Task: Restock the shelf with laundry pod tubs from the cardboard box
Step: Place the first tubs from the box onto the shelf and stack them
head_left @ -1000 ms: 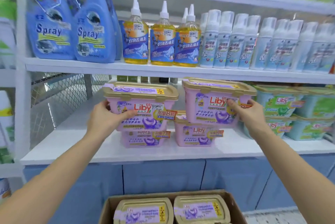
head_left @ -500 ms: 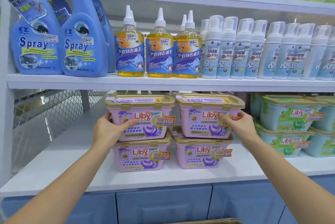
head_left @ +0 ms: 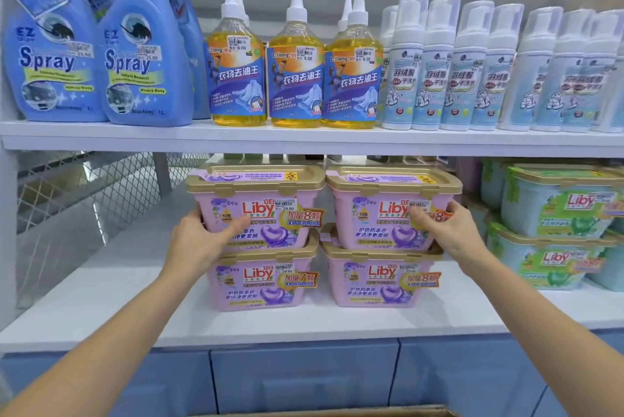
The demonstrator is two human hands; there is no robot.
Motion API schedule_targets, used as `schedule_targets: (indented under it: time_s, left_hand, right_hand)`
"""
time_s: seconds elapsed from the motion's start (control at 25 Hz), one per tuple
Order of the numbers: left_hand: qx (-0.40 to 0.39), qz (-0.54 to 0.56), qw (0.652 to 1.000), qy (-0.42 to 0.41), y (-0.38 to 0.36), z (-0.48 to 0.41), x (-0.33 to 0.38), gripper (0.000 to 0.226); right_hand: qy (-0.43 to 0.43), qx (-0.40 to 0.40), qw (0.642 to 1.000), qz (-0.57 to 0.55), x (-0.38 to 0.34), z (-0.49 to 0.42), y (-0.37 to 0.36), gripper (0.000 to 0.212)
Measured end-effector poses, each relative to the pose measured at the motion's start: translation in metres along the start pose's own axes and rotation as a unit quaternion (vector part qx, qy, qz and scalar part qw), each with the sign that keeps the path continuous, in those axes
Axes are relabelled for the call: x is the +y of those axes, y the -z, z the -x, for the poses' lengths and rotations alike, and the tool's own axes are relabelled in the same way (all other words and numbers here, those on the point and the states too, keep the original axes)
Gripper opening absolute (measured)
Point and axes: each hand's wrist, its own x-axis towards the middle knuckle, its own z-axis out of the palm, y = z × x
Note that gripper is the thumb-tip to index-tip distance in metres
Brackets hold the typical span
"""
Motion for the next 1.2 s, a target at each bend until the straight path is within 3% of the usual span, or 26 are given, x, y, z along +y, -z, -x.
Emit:
schedule_targets:
  time_s: [0.2, 0.32, 0.4, 0.44, 0.52, 0.64, 0.84, 1.0, 1.2]
  left_hand:
    - [-0.025, -0.001, 1.000, -0.003, 0.000, 0.011, -0.002, 0.042]
    - [0.004, -0.009, 1.000, 0.023, 0.003, 0.027, -0.026, 0.099]
    - [0.021, -0.024, 0.998, 0.061, 0.001, 0.047, -0.051, 0.117]
    - [0.006, -0.036, 0.997, 0.074, -0.003, 0.057, -0.062, 0.115]
    - [-0.041, -0.074, 0.992, 0.095, -0.014, 0.070, -0.076, 0.090]
    - [-0.024, -0.117, 0.989, 0.089, -0.029, 0.067, -0.080, 0.058]
    - [0.035, -0.193, 0.978, 0.067, -0.043, 0.062, -0.084, 0.055]
    - [0.032, -0.205, 0.976, 0.064, -0.053, 0.053, -0.085, 0.053]
    - [0.014, -0.202, 0.978, 0.048, -0.091, 0.029, -0.080, 0.049]
  right_hand:
    - [0.001, -0.001, 1.000, -0.012, 0.003, 0.009, -0.001, 0.040]
    - [-0.016, 0.070, 0.997, -0.036, 0.019, 0.027, 0.001, 0.076]
    - [-0.043, 0.116, 0.991, -0.057, 0.046, 0.048, -0.001, 0.077]
    - [-0.060, 0.112, 0.990, -0.054, 0.061, 0.060, -0.005, 0.080]
    - [-0.092, 0.065, 0.994, -0.001, 0.085, 0.077, -0.015, 0.096]
    - [-0.102, 0.019, 0.989, 0.104, 0.094, 0.069, -0.026, 0.078]
    - [-0.090, 0.014, 0.981, 0.174, 0.098, 0.052, -0.038, 0.076]
    - [-0.063, 0.018, 0.978, 0.197, 0.108, 0.041, -0.032, 0.090]
    - [-0.048, 0.016, 0.975, 0.217, 0.126, 0.001, -0.012, 0.071]
